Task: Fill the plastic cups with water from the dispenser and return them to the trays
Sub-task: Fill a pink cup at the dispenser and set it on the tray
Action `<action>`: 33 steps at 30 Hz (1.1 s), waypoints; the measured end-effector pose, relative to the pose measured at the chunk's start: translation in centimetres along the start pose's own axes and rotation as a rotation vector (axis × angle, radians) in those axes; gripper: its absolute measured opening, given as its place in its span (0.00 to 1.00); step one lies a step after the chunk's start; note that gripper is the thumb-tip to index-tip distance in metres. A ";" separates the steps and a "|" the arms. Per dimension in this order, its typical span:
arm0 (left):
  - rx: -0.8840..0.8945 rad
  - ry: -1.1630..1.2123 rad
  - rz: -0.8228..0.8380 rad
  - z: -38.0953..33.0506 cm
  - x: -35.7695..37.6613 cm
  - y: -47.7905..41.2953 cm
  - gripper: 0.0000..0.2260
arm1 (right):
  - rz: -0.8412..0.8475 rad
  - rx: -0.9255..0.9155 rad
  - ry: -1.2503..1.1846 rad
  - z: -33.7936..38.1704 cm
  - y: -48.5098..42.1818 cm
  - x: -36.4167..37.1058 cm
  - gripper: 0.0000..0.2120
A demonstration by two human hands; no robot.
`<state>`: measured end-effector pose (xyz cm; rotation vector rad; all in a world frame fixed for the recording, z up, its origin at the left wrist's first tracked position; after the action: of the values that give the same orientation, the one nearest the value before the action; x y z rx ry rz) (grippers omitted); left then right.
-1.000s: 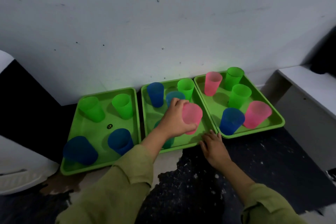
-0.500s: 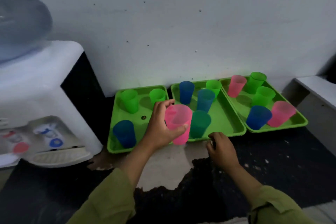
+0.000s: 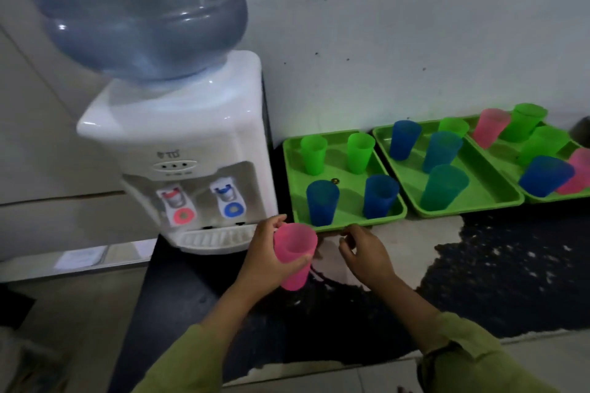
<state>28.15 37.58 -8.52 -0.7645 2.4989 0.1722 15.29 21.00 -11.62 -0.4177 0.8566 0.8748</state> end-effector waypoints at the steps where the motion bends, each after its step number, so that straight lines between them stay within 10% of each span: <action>1: -0.026 0.004 -0.015 1.1 -1.1 0.7 0.38 | 0.006 -0.020 -0.003 1.5 -0.3 0.8 0.08; 11: -0.222 -0.017 -0.144 8.5 -7.7 1.3 0.36 | 0.064 -0.128 -0.091 12.7 -4.0 3.9 0.11; 33: -0.073 0.141 -0.229 8.1 -9.1 -2.4 0.33 | 0.010 -0.136 -0.016 17.6 -7.2 4.2 0.11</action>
<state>39.54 42.15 -10.75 -1.1210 2.5223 0.1325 30.99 30.05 -4.39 -0.5249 0.7878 0.9479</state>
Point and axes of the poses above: each hand's wrist, its own y-axis away from the middle knuckle, its own x-axis out of the palm, z = x × y, the point moved 5 cm from there along -y, towards the middle knuckle, and after that the axes turned 11 degrees about z, right-handed, at the moved point
